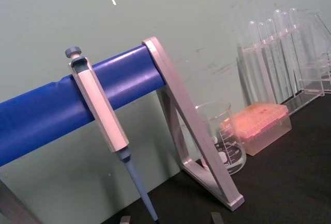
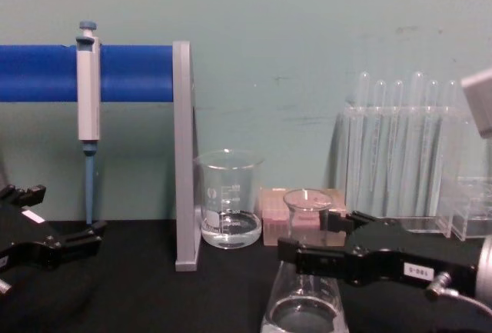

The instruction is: Grasp the erlenmeyer flask with one hand, shake it three times, then place it back.

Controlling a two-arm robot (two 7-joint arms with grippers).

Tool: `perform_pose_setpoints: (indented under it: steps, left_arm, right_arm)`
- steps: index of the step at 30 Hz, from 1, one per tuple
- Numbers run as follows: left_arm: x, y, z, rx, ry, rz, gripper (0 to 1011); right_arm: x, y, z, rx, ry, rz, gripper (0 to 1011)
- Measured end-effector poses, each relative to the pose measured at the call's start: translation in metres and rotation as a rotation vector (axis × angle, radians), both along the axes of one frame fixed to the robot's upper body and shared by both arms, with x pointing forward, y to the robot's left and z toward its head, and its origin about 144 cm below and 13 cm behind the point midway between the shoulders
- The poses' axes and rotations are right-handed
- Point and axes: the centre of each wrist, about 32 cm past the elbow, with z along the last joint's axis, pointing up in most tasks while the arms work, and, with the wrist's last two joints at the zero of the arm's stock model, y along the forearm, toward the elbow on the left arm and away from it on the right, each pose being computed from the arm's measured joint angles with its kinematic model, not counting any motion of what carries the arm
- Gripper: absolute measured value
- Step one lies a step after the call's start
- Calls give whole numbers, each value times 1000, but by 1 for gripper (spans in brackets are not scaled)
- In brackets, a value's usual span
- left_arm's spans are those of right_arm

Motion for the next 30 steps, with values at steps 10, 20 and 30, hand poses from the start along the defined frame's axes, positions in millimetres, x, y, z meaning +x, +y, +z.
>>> perform_pose_setpoints:
  steps: [10, 20, 30]
  left_arm:
    - [0, 0, 0, 0, 0, 0, 1001]
    - [0, 0, 0, 0, 0, 0, 1001]
    - [0, 0, 0, 0, 0, 0, 1001]
  right_arm:
    - [-16, -14, 1, -5, 29, -32, 1000]
    - [-33, -39, 5, -24, 41, -139, 1000]
    - [-36, -52, 7, -25, -58, -340, 1000]
